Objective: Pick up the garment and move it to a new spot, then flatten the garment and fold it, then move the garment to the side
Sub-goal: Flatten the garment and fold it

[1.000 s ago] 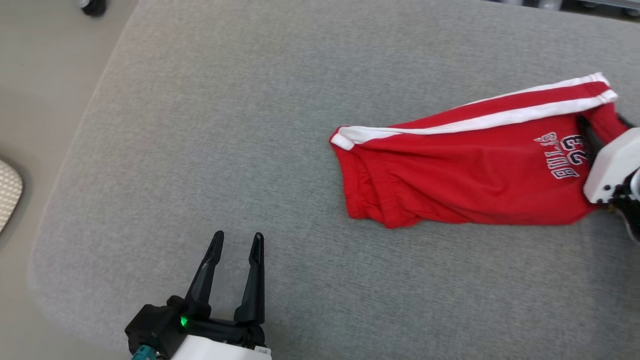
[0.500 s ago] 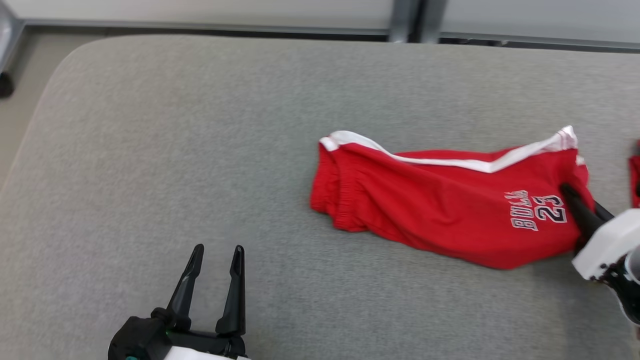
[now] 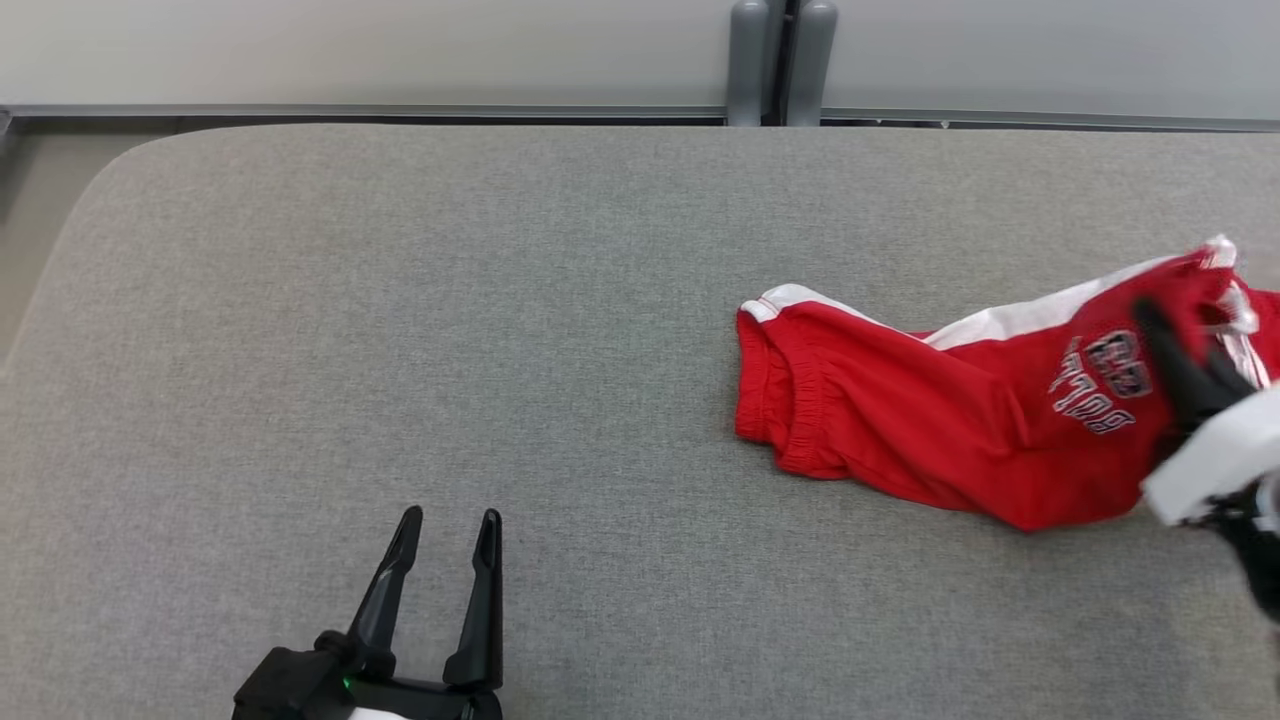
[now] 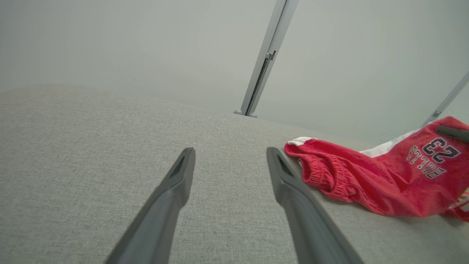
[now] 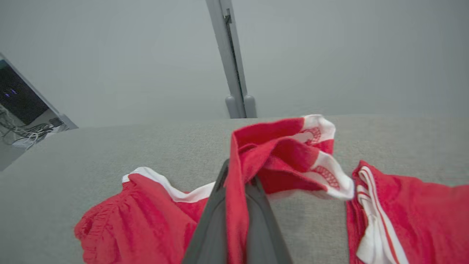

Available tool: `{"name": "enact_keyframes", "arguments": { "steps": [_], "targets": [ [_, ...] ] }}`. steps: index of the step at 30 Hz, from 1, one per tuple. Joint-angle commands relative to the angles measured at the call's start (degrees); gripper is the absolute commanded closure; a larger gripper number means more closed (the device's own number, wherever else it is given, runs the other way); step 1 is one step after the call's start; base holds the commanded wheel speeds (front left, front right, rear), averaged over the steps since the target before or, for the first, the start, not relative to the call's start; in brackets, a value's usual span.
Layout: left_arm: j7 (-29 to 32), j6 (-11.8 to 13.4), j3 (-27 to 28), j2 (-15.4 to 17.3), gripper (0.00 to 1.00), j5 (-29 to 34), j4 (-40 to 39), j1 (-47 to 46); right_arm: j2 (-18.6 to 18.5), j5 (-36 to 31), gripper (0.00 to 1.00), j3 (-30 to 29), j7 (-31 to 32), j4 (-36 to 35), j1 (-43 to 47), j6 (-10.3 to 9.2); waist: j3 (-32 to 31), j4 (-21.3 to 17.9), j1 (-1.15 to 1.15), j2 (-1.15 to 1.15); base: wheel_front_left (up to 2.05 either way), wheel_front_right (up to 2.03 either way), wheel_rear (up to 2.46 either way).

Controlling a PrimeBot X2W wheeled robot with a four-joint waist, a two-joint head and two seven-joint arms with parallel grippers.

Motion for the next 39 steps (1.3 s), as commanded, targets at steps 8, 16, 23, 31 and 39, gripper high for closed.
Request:
{"name": "enact_keyframes", "arguments": {
  "steps": [8, 16, 23, 31, 39],
  "targets": [
    [-0.09, 0.39, -2.20, 0.24, 0.00, -1.61, 0.15, -1.81, 10.15, -6.31, 1.00, 9.27, 9.07, -4.71, -5.68, 0.01, 1.92, 2.85, 0.00, 0.00, 0.00, 0.00, 0.00],
    [-0.09, 0.14, -3.18, 0.25, 0.00, -1.99, 1.18, -4.32, 19.32, -14.62, 0.81, 11.76, 12.08, 7.15, -13.06, 0.01, 3.93, 6.89, 0.00, 0.00, 0.00, 0.00, 0.00],
    [-0.09, -0.03, -2.93, 0.22, 0.00, -2.12, 1.81, -4.28, 21.84, -17.72, 0.62, 10.21, 7.62, 14.02, -15.12, 0.01, 3.87, 6.81, 0.00, 0.00, 0.00, 0.00, 0.00],
    [-0.09, -0.44, -2.31, 0.24, 0.00, -1.06, 3.41, -2.73, 23.10, -13.80, 0.00, 16.95, 0.86, 14.85, -12.84, 0.01, 0.77, 3.90, 0.00, 0.00, 0.00, 0.00, 0.00],
    [-0.09, -0.23, 0.60, 0.23, 0.00, -0.64, 3.55, 1.25, 17.19, -16.88, 0.00, 17.81, -10.44, 8.10, -4.40, 0.01, -5.59, -0.44, 0.00, 0.00, 0.00, 0.00, 0.00]
  ]
}}
